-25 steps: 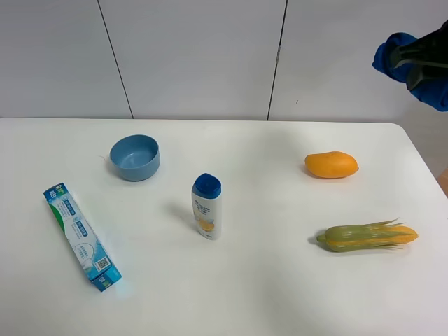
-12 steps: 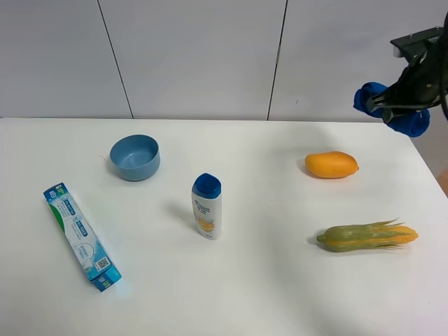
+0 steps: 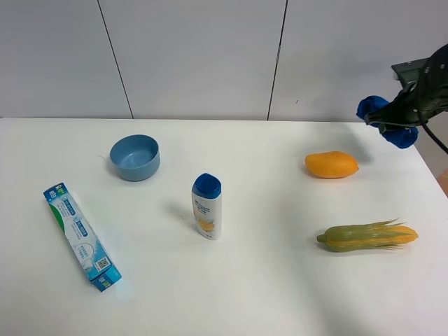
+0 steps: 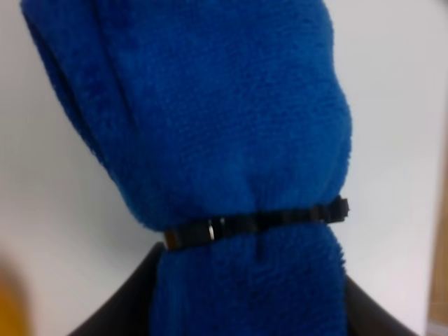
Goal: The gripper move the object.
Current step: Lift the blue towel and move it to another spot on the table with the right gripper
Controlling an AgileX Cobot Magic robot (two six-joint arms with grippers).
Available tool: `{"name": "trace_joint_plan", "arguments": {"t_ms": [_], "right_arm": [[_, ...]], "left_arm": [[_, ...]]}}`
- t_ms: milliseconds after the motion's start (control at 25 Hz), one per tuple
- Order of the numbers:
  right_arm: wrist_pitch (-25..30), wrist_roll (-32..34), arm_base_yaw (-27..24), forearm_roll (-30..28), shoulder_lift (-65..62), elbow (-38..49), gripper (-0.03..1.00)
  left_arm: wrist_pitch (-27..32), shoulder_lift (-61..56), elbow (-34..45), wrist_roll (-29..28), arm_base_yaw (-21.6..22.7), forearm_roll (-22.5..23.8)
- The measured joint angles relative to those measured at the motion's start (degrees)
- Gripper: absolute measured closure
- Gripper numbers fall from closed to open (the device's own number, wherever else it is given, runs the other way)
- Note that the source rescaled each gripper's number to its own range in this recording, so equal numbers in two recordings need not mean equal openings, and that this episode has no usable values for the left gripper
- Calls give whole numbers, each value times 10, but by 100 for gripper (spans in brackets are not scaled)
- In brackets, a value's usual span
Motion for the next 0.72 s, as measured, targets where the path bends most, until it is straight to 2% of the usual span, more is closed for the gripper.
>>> {"name": "trace_joint_plan", "arguments": {"t_ms": [120, 200, 320, 400, 520, 720], "right_arm": [[0, -58, -40, 64, 0, 0, 97], [4, -118, -57, 107, 0, 0, 97], [1, -196, -65, 171, 0, 0, 97], [-10, -225, -65, 209, 0, 0, 97], [-23, -244, -65, 242, 7, 0, 97], [-3, -246, -65, 242, 52, 0, 97]], "left_arm": [[0, 0, 0, 0, 0, 0], [0, 0, 0, 0, 0, 0], [0, 0, 0, 0, 0, 0], [0, 0, 0, 0, 0, 0], [0, 0, 0, 0, 0, 0], [0, 0, 0, 0, 0, 0]]}}
